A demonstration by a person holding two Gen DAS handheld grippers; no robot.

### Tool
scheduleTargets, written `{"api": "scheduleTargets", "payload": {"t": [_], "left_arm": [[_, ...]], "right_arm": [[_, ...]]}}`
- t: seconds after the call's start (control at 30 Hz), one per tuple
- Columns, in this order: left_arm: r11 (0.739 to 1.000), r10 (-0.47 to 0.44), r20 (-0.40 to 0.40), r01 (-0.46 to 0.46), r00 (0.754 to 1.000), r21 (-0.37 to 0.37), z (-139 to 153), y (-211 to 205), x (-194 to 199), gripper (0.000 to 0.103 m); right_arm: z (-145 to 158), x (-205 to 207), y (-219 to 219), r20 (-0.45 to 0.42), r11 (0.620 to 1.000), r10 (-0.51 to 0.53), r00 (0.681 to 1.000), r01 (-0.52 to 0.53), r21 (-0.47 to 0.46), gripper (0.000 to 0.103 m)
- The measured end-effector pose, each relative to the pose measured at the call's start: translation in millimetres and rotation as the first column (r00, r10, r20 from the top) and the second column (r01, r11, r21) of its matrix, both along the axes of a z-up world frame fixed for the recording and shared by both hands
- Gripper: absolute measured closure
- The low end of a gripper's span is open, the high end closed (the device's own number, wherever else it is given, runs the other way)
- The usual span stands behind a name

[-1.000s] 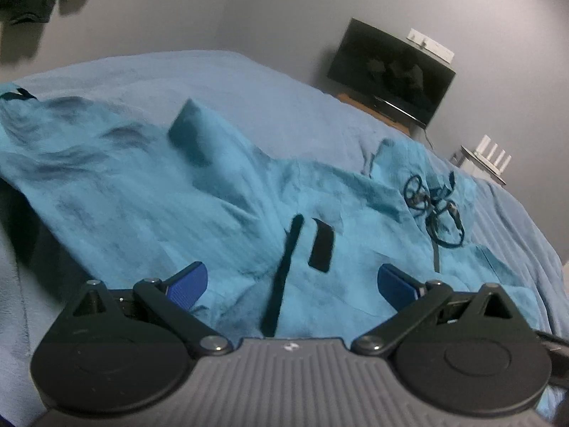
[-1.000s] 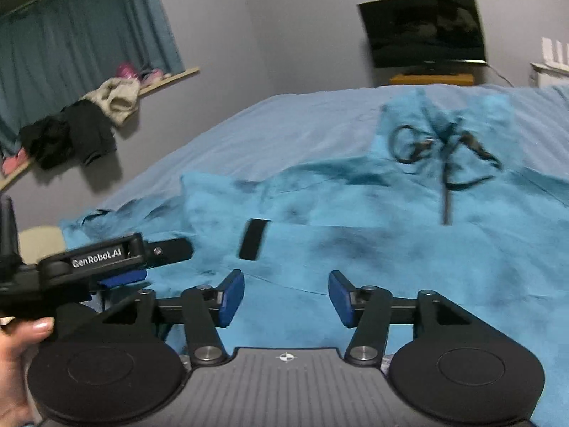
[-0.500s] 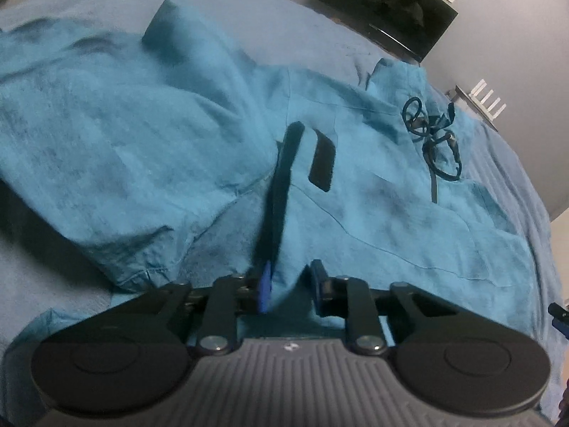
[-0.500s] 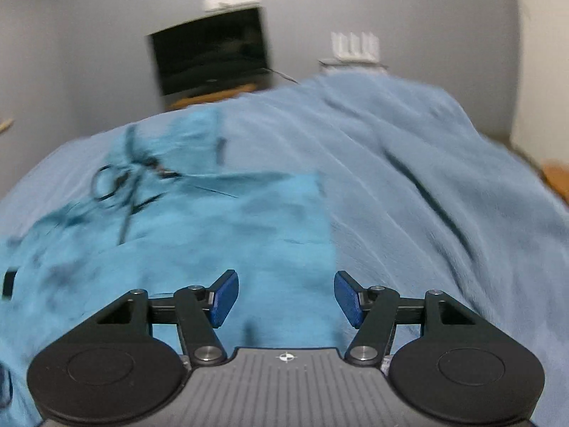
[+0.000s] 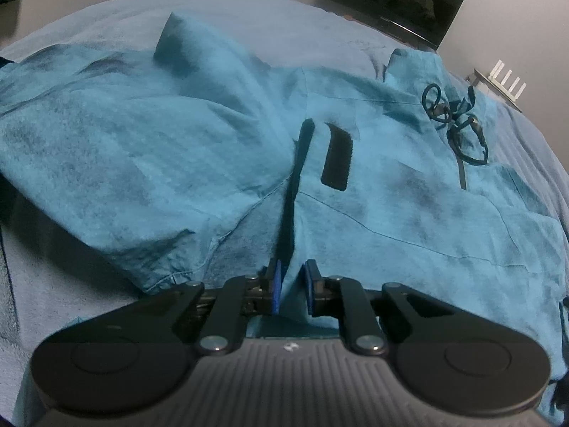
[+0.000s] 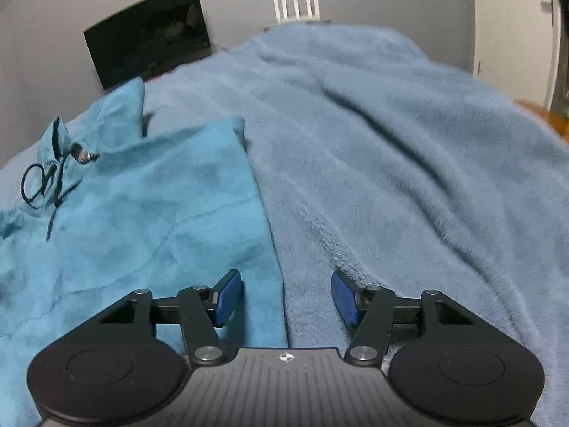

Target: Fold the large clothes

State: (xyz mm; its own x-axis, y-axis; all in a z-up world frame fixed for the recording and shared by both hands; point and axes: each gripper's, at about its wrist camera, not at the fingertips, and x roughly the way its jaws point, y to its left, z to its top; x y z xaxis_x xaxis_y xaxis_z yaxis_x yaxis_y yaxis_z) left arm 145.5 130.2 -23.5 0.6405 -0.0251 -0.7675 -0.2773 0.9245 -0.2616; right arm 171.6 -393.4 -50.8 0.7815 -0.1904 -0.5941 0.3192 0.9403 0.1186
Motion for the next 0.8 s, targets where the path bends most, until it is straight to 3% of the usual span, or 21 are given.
{"api": "scheduleTargets", "payload": {"t": [0.1,0.17,0.33,0.47,0.5,0.57,0.67,0.73,0.8], "left_arm": [[1.000,-0.002,0.001,0.002,1.000,0.000,0,0,0,0.092],[1.000,-0.003,0.003,0.003,1.000,0.000,0,0,0,0.092],[1.000,-0.005,0.009,0.005,1.000,-0.003,0,2,-3,0.092],[1.000,-0.007,0.008,0.007,1.000,-0.002,0,3,-4,0.092],[1.000,-0.007,0.008,0.007,1.000,-0.004,0,3,-4,0.092],[1.000,-0.006,0.010,0.006,1.000,-0.002,1,3,-5,0.092],[1.000,-0.003,0.052,0.003,0.999,0.009,7,1,-8,0.092],[0.999,-0.010,0.123,0.005,0.992,0.043,18,-4,-14,0.092],[0.996,-0.061,0.190,0.046,0.980,0.082,28,-14,-18,0.084]], "right_arm": [[19,-17,23,0.110,0.996,0.089,0.990,-0.087,-0.026,0.042],[24,-22,41,0.132,0.988,0.156,0.979,-0.151,-0.044,0.039],[14,-22,79,0.048,0.950,0.305,0.951,-0.301,-0.081,0.029],[-13,-8,102,-0.162,0.921,0.341,0.926,-0.363,-0.141,0.022],[-18,-8,108,-0.180,0.912,0.343,0.922,-0.373,-0.171,0.022],[-18,-10,115,-0.184,0.907,0.342,0.921,-0.375,-0.190,0.021],[-12,-12,117,-0.170,0.910,0.363,0.916,-0.388,-0.146,0.021],[-4,-21,122,-0.144,0.894,0.417,0.897,-0.433,-0.111,0.019],[-1,-27,136,-0.128,0.861,0.487,0.864,-0.499,-0.101,0.018]]}}
